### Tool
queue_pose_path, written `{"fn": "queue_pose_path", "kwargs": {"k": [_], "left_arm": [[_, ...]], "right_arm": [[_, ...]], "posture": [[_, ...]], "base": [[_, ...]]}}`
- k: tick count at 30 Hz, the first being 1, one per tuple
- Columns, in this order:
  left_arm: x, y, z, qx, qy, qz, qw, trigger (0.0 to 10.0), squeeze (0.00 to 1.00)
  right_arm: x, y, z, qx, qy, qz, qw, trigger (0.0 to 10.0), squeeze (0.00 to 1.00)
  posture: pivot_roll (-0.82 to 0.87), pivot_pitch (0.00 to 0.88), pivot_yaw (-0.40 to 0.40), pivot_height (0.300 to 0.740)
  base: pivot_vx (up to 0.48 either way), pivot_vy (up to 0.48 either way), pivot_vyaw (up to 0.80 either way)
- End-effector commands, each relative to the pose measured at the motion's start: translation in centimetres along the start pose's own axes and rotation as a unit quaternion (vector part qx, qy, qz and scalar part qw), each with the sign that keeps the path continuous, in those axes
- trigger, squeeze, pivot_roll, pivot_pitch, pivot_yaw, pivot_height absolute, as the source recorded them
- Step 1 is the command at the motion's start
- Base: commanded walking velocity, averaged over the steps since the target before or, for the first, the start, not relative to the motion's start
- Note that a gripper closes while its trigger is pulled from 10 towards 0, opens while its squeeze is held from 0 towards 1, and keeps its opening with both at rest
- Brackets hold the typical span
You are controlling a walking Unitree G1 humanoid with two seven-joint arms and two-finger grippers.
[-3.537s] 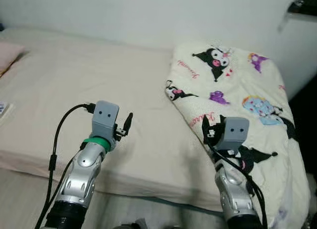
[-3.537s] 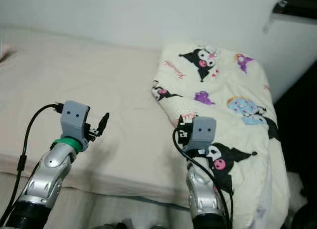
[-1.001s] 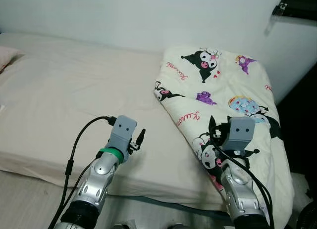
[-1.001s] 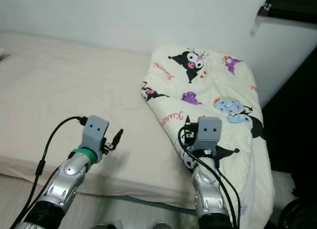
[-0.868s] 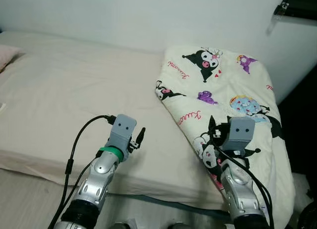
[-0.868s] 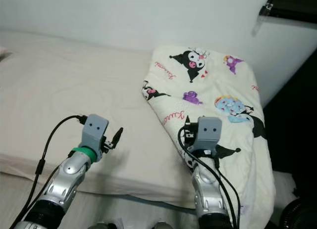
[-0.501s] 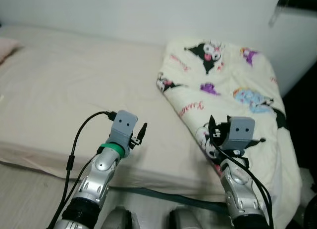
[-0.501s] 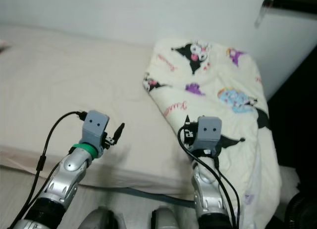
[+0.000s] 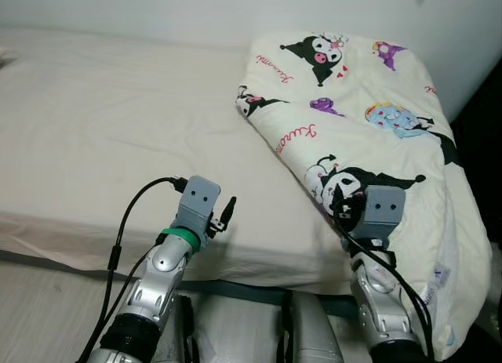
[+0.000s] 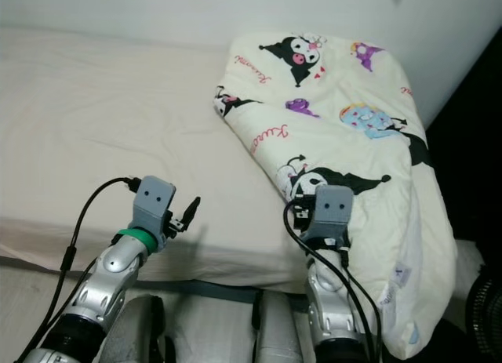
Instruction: Clean up the room
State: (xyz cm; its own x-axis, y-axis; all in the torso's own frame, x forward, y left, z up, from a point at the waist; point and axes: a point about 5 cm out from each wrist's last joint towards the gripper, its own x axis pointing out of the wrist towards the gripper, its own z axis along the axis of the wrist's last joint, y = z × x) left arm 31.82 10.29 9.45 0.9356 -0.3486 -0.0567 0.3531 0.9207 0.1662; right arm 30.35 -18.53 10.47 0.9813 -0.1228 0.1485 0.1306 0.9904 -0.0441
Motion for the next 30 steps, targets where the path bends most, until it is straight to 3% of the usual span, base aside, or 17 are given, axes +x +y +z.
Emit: {"fn": "queue_pose_path", "kwargs": {"k": [1, 4, 7, 9, 11, 13, 15, 16, 18, 19, 21, 22, 25, 30], "left_arm": [[-0.1, 0.0, -0.4, -0.004, 0.011, -0.005, 1.000, 10.0, 0.00], [-0.1, 0.0, -0.4, -0.003, 0.011, -0.006, 1.000, 10.0, 0.00], [-0.1, 0.0, -0.3, -0.003, 0.010, -0.007, 1.000, 10.0, 0.00], [-0.1, 0.0, -0.3, -0.003, 0.010, -0.007, 1.000, 10.0, 0.00], [0.0, -0.1, -0.3, -0.004, 0.009, -0.008, 1.000, 10.0, 0.00], [0.0, -0.1, -0.3, -0.004, 0.009, -0.008, 1.000, 10.0, 0.00], [0.0, -0.2, -0.2, -0.004, 0.008, -0.010, 1.000, 10.0, 0.00], [0.0, -0.2, -0.2, -0.004, 0.008, -0.010, 1.000, 10.0, 0.00], [-0.1, 0.0, -0.2, -0.001, 0.010, -0.011, 1.000, 10.0, 0.00], [-0.1, 0.0, -0.2, -0.001, 0.010, -0.011, 1.000, 10.0, 0.00], [-0.3, 0.4, -0.3, 0.004, 0.015, -0.010, 1.000, 10.0, 0.00], [-0.3, 0.4, -0.3, 0.004, 0.015, -0.010, 1.000, 10.0, 0.00], [-0.5, 0.9, -0.3, 0.007, 0.018, -0.008, 1.000, 10.0, 0.00], [-0.6, 1.0, -0.3, 0.011, 0.021, -0.011, 1.000, 10.0, 0.00]], "right_arm": [[-0.2, -0.9, -0.2, -0.009, 0.004, -0.023, 1.000, 10.0, 0.00], [-0.2, -1.6, 0.3, -0.024, -0.007, -0.037, 0.999, 10.0, 0.00], [0.0, -3.9, 1.7, -0.041, -0.033, -0.090, 0.995, 10.0, 0.00], [0.0, -3.9, 1.7, -0.041, -0.033, -0.090, 0.995, 10.0, 0.00], [-0.1, -6.4, 1.7, -0.030, -0.024, -0.142, 0.989, 10.0, 0.00], [-0.1, -6.4, 1.7, -0.030, -0.024, -0.142, 0.989, 10.0, 0.00], [-0.4, -8.8, 1.1, 0.004, -0.001, -0.193, 0.981, 10.0, 0.00], [-0.4, -8.8, 1.1, 0.004, -0.001, -0.193, 0.981, 10.0, 0.00], [-1.3, -12.7, -0.7, 0.078, 0.041, -0.284, 0.955, 10.0, 0.00], [-1.3, -12.7, -0.7, 0.078, 0.041, -0.284, 0.955, 10.0, 0.00], [-2.4, -16.2, -1.3, 0.096, 0.052, -0.350, 0.931, 10.0, 0.00], [-2.4, -16.2, -1.3, 0.096, 0.052, -0.350, 0.931, 10.0, 0.00], [-2.8, -18.8, -0.6, 0.074, 0.043, -0.365, 0.927, 10.0, 0.00], [-2.5, -20.0, -0.1, 0.056, 0.045, -0.360, 0.930, 10.0, 0.00]], "posture": [[-0.07, 0.057, 0.059, 0.600], [-0.07, 0.057, 0.058, 0.600], [-0.08, 0.057, 0.056, 0.600], [-0.08, 0.057, 0.056, 0.600], [-0.08, 0.062, 0.061, 0.600], [-0.08, 0.062, 0.061, 0.600], [-0.08, 0.081, 0.072, 0.600], [-0.08, 0.081, 0.072, 0.600], [-0.07, 0.099, 0.081, 0.600], [-0.07, 0.099, 0.081, 0.600], [-0.06, 0.111, 0.088, 0.600], [-0.06, 0.111, 0.088, 0.600], [-0.06, 0.137, 0.108, 0.600], [-0.05, 0.154, 0.117, 0.600]], "base": [[0.000, 0.000, 0.00], [0.000, 0.000, 0.00], [0.000, 0.000, 0.00], [0.000, 0.000, 0.00], [0.000, 0.000, 0.00], [0.000, 0.000, 0.00], [0.000, 0.000, 0.00], [0.000, 0.000, 0.00], [0.000, 0.000, 0.00], [0.000, 0.000, 0.00], [0.000, 0.000, 0.00], [0.000, 0.000, 0.00], [0.000, 0.000, 0.00], [0.000, 0.000, 0.00]]}}
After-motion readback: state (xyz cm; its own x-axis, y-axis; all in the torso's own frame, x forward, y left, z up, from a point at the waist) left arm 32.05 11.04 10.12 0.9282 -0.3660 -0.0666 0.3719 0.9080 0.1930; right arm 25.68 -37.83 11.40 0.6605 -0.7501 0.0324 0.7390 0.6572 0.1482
